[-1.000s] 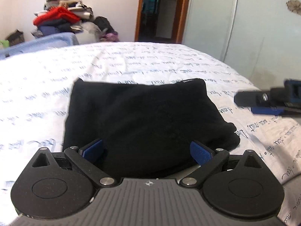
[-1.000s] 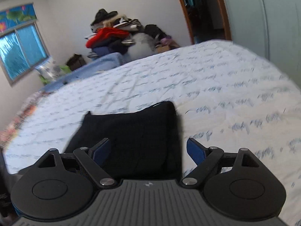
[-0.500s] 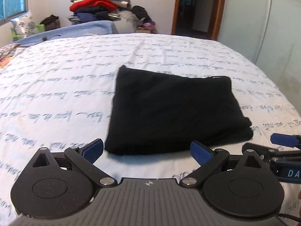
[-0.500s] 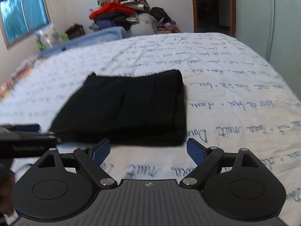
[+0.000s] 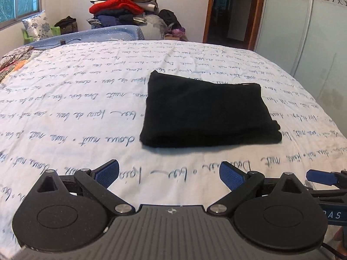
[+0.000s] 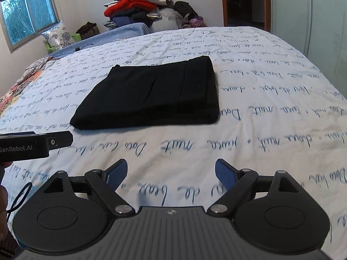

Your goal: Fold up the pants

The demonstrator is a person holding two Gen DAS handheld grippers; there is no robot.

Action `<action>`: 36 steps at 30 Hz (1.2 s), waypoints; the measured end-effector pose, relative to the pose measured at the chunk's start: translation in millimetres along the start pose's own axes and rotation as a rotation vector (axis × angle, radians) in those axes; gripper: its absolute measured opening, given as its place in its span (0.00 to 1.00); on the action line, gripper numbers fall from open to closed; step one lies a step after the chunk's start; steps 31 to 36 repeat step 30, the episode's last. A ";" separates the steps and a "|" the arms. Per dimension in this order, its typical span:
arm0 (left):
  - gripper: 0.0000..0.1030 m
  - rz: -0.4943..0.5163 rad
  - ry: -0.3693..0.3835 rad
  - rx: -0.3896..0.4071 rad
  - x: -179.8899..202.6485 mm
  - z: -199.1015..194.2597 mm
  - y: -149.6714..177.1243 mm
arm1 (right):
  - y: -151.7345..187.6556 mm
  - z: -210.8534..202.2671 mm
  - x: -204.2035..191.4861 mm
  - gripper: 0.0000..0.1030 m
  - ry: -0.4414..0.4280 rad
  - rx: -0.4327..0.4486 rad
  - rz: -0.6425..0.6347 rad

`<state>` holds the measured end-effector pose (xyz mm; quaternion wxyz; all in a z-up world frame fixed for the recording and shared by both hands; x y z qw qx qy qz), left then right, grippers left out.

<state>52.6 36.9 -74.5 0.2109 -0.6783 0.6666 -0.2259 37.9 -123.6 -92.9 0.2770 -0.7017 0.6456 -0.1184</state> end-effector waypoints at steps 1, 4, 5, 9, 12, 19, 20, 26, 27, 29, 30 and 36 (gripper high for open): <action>1.00 0.004 -0.004 0.013 -0.4 -4.7 2.7 | 4.0 -1.9 -1.3 0.86 -0.005 0.000 -0.001; 1.00 0.007 0.001 0.070 -1.4 -19.0 7.3 | 14.2 -6.2 -4.6 0.86 0.001 0.007 -0.010; 1.00 0.005 0.005 0.090 -1.5 -23.9 7.3 | 16.9 -6.9 -5.0 0.86 0.002 0.004 -0.007; 0.99 0.028 0.032 0.114 7.3 -38.4 4.1 | 22.0 -11.7 -6.0 0.86 -0.015 -0.003 -0.002; 0.99 0.056 0.040 0.130 17.3 -47.4 6.1 | 22.1 -16.1 -3.9 0.86 -0.008 0.005 0.006; 0.97 0.085 -0.051 0.120 21.5 -45.4 14.5 | 22.3 -18.4 -0.5 0.86 0.013 0.004 0.022; 0.97 0.088 -0.078 0.123 20.2 -45.0 14.9 | 22.2 -17.8 -0.3 0.86 0.024 0.002 0.019; 0.98 0.046 -0.101 0.114 6.3 -41.4 14.5 | 21.2 -15.5 -2.8 0.86 0.026 -0.006 0.004; 0.98 0.034 -0.102 0.114 3.3 -41.2 13.9 | 20.7 -14.9 -3.2 0.86 0.028 -0.007 0.002; 0.98 0.017 -0.087 0.095 -0.6 -39.3 13.1 | 19.8 -14.3 -4.0 0.86 0.035 -0.008 -0.002; 0.98 0.007 -0.079 0.083 -2.0 -38.3 12.9 | 19.1 -13.8 -4.0 0.86 0.045 -0.010 -0.003; 0.98 0.007 -0.079 0.083 -2.0 -38.3 12.9 | 19.1 -13.8 -4.0 0.86 0.045 -0.010 -0.003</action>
Point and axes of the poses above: each gripper's, at about its wrist camera, not at the fingertips, and z roughly the way its jaws point, x to its right, y to its underside, the point moved 9 cm from there along z, roughly the way its jaws point, and after that the axes turned 13 degrees about -x, right-handed, at the moved point
